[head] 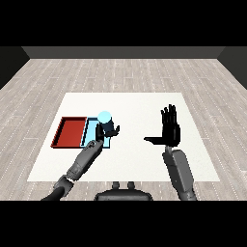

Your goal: Pick the blue can and put it in the blue box

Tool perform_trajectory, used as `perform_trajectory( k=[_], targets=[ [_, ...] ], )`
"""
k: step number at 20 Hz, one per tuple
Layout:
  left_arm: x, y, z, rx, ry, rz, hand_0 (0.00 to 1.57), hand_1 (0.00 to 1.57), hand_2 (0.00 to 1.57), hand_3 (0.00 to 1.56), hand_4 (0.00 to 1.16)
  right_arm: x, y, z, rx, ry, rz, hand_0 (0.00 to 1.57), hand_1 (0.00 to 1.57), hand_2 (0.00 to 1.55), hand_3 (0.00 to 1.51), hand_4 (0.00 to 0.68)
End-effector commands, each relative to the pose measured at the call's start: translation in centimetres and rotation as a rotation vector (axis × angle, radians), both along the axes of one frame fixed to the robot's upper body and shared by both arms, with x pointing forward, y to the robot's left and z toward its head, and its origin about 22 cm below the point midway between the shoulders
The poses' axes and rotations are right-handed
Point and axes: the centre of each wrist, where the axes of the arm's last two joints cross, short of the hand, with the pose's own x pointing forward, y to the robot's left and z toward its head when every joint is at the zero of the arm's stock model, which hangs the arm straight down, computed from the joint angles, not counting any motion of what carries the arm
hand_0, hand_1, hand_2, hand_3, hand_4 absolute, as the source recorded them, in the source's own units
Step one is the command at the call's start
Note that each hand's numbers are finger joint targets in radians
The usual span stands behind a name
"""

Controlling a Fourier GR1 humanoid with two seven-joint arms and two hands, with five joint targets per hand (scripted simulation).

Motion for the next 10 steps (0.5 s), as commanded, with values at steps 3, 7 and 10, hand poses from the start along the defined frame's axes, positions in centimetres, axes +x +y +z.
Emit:
perform_trajectory(
  k=[3,7,10],
  targets=[
    [3.1,4.9,1.7,0.063,0.059,0.089,1.57,1.57,1.57,1.48,1.13,-0.7,-4.3,-0.8,0.022,0.012,-0.063,0.00,0.00,0.00,0.00,0.000],
    [5.1,6.2,1.1,0.109,0.129,0.161,1.57,1.57,1.57,1.50,1.11,-0.5,-3.7,-2.9,0.006,0.026,-0.092,0.00,0.00,0.00,0.00,0.000],
    [5.4,9.1,0.0,0.170,0.240,0.185,1.57,1.57,1.57,1.49,1.10,0.5,-5.0,-1.5,0.015,0.042,-0.112,0.00,0.00,0.00,0.00,0.000]
  ],
)
